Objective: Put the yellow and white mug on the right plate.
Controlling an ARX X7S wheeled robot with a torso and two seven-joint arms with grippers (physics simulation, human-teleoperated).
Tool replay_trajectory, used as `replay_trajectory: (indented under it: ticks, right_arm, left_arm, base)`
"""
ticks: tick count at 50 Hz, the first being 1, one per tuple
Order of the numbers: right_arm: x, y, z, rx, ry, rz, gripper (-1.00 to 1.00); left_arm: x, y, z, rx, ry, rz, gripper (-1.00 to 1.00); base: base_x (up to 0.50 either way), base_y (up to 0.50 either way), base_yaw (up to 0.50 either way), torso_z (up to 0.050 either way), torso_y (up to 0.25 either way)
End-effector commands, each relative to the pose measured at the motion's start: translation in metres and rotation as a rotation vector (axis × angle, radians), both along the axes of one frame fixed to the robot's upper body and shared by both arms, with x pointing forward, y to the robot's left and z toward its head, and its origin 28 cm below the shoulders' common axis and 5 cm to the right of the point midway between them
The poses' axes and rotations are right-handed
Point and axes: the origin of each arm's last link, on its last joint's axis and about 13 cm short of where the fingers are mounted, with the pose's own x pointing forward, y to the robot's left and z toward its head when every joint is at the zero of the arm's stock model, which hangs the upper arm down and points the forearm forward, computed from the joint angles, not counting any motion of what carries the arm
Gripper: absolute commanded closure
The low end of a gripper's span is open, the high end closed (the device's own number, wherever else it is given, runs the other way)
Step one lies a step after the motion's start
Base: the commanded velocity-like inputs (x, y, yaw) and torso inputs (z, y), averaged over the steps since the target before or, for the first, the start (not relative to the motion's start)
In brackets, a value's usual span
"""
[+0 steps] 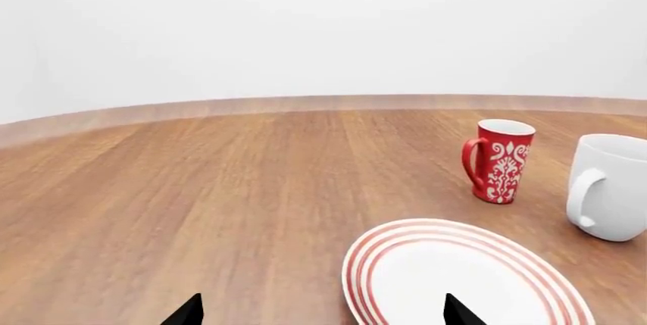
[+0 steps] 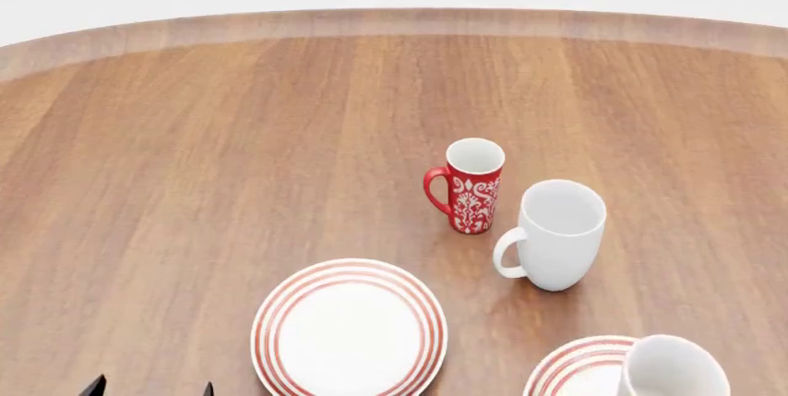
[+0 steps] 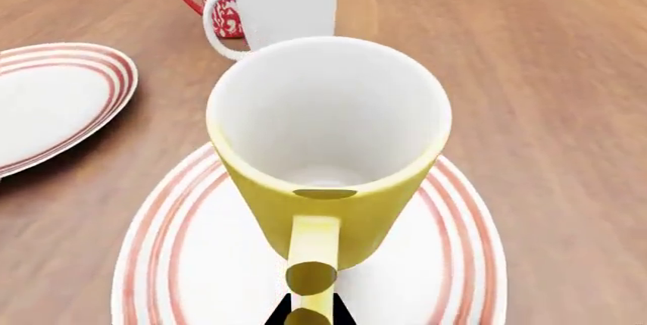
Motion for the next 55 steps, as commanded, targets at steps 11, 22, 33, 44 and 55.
replay_trajectory:
  ticks: [11, 22, 33, 44, 55]
  right_arm:
    - [0.007, 0.003, -0.014, -0.032, 0.066, 0.011, 1.00]
    - [0.003, 0.002, -0.017, -0.043, 0.081, 0.015, 1.00]
    - [0.003, 0.003, -0.016, -0.066, 0.076, 0.019, -1.00]
    - [0.000, 0.003, -0.015, -0.056, 0.075, 0.011, -1.00]
    - [-0.001, 0.003, -0.012, -0.066, 0.064, 0.010, -1.00]
  left_arm:
    - [0.000, 0.000, 0.000, -0.002, -0.002, -0.001, -1.00]
    - [0.000, 0.000, 0.000, -0.001, -0.002, -0.002, -1.00]
    - [0.000, 0.000, 0.000, -0.002, -0.002, -0.001, -1.00]
    - [0.000, 0.000, 0.000, -0.001, -0.002, -0.001, -1.00]
    - [0.000, 0.000, 0.000, -0.002, -0.002, -0.001, -1.00]
  base:
    - [0.00, 0.00, 0.00, 0.000, 0.000]
    - [0.00, 0.00, 0.00, 0.000, 0.000]
    - [0.00, 0.00, 0.00, 0.000, 0.000]
    - [0.00, 0.00, 0.00, 0.000, 0.000]
    - [0.00, 0.00, 0.00, 0.000, 0.000]
